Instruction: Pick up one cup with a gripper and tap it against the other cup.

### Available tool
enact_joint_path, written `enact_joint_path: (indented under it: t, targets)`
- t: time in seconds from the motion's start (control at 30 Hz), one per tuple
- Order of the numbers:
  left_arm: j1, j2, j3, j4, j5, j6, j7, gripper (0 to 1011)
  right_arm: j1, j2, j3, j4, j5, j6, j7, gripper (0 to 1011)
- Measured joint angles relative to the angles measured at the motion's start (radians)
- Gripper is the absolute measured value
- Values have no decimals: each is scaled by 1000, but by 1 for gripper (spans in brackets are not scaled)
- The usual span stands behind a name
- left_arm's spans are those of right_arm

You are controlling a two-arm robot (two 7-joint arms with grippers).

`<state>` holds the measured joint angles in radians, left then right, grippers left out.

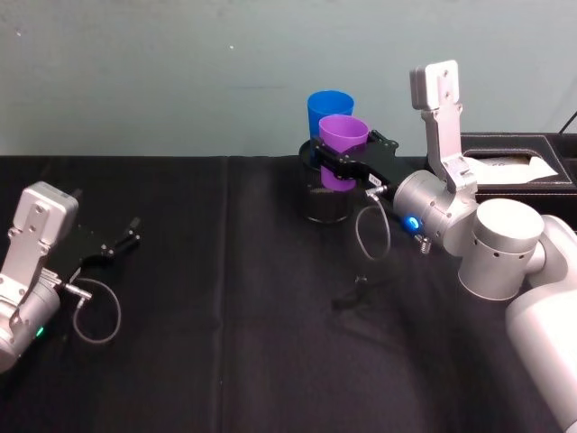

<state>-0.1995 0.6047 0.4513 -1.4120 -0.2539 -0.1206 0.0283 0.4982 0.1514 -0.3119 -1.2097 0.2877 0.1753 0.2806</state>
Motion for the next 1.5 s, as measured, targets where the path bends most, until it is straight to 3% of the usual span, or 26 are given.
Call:
enact_joint_path:
  t: [1.5]
  targets:
    - [0, 0, 0, 0, 0, 0, 0, 1000, 0, 0, 0, 0, 0, 0, 0, 731]
